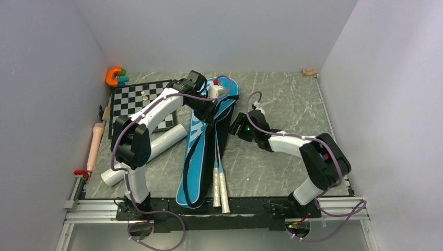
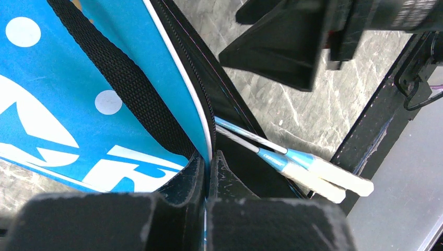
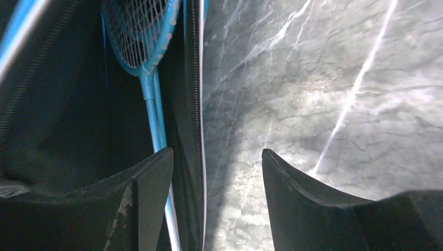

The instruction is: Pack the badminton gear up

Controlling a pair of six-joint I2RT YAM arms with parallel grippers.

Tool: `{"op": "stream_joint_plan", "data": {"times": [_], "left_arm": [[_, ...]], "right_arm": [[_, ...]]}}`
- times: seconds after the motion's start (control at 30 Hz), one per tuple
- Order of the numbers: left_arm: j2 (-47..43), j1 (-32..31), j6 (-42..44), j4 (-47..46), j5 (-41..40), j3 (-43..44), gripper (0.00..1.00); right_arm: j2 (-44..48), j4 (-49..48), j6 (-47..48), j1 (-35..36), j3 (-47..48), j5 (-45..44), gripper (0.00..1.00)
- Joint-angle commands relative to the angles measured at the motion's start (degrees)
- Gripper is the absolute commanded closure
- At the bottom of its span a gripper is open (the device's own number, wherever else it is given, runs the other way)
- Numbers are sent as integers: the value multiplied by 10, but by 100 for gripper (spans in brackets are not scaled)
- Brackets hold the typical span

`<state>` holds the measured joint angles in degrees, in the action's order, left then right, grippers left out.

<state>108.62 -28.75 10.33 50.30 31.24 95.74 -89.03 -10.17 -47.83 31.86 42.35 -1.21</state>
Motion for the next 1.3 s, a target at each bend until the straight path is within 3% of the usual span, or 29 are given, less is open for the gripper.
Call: {"op": "stream_joint_plan", "data": {"times": [0.0,0.17,0.27,0.33,0.47,0.57,0.67,0.8,0.97,1.27], "left_arm": [[-24,-4,6,-12,29,11,100],[-25,-4,6,-13,29,8,100],[-24,-4,7,-13,29,6,100],[-26,-4,7,-13,29,6,100],[-27,-4,6,-14,28,6,100],[-22,-4,5,-12,29,12,93],[-12,-5,7,5,50,29,69],[10,-26,52,75,91,71,49],[-22,-44,58,34,84,14,43],[-40,-92,83,44,110,19,40]], "right_arm": [[-52,-123,-30,-10,-6,93,33],[-115,-195,-67,-13,-4,136,34],[-149,-215,-83,-12,7,154,41],[-158,-226,-91,-13,8,161,51],[-143,-225,-96,-13,-7,163,87],[-112,-215,-99,-13,-24,161,100],[-67,-197,-101,-13,-38,158,100],[2,-151,-97,-13,-40,150,100],[91,-96,-99,-13,-44,149,100],[179,48,-100,-13,-12,113,100]]}}
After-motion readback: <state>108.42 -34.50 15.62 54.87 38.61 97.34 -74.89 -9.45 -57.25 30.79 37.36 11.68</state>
